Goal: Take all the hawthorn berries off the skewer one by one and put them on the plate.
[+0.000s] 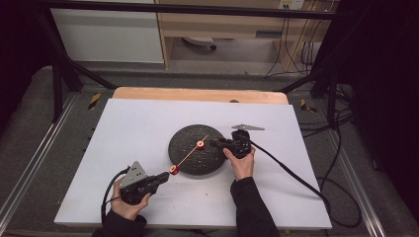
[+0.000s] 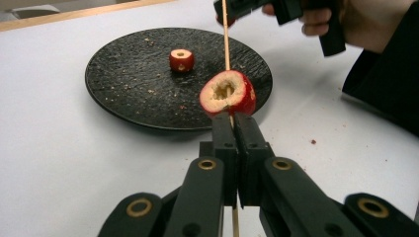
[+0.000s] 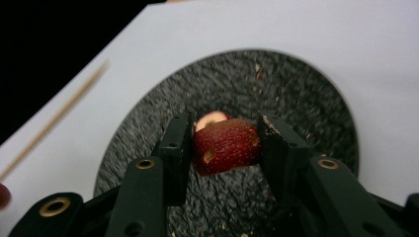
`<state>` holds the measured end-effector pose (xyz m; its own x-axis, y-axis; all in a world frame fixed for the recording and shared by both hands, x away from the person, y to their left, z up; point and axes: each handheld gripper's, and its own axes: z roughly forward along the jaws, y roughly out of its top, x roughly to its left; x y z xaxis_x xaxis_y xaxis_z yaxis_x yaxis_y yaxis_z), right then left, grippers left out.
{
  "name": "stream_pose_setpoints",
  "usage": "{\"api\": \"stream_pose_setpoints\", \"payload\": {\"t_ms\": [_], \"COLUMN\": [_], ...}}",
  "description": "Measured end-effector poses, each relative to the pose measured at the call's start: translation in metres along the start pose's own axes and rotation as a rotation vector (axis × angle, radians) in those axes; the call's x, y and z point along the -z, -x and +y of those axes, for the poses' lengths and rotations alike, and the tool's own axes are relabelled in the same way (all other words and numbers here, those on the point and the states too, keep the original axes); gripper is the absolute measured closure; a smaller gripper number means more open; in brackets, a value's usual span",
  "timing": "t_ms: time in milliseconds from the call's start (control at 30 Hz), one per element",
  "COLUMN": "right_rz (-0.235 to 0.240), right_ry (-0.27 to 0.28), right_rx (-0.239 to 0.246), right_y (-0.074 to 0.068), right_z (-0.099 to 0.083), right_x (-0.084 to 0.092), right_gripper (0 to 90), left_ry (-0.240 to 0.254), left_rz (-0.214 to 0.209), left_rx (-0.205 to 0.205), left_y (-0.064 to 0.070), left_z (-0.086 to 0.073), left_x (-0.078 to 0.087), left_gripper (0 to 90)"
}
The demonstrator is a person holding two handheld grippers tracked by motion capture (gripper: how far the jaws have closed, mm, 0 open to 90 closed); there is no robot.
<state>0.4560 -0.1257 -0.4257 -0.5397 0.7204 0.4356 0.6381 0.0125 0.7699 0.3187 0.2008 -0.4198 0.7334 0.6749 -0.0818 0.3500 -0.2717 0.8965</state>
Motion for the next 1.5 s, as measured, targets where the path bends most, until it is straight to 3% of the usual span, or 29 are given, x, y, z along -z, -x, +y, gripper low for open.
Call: {"api": "stream_pose_setpoints", "payload": {"t_ms": [367, 533, 700, 800, 1067, 1167, 1500], "right_rz": [-0.006, -0.010, -0.003, 0.020, 0.066, 0.090, 0.126], "right_ry": [-0.084, -0.090, -0.060, -0.026, -0.028, -0.037, -0.037], "right_rx": [0.023, 0.040, 0.055, 0.065, 0.081, 0.076, 0.069], "right_y": [-0.002, -0.002, -0.005, -0.012, -0.028, -0.034, -0.047], "right_z": [-0.024, -0.028, -0.023, -0.018, -0.020, -0.024, -0.037], "right_x": [-0.020, -0.022, -0.016, -0.003, 0.015, 0.019, 0.025], "right_gripper": [59.3, 58.4, 47.9, 37.2, 16.0, 11.5, 9.2], "left_ry": [-0.008, -0.011, -0.012, -0.012, -0.015, -0.019, -0.025], "left_rz": [-0.003, -0.005, -0.004, -0.003, -0.001, -0.002, -0.005], "left_rx": [0.003, 0.002, 0.002, 0.001, -0.003, -0.007, -0.021], "left_y": [0.001, 0.001, 0.000, 0.001, 0.002, 0.003, 0.010], "left_z": [-0.001, -0.001, -0.001, -0.001, -0.001, -0.001, 0.000], "left_x": [-0.002, -0.002, -0.002, -0.002, -0.004, -0.006, -0.012], "left_gripper": [88.3, 88.3, 88.3, 88.3, 88.3, 88.3, 88.3]}}
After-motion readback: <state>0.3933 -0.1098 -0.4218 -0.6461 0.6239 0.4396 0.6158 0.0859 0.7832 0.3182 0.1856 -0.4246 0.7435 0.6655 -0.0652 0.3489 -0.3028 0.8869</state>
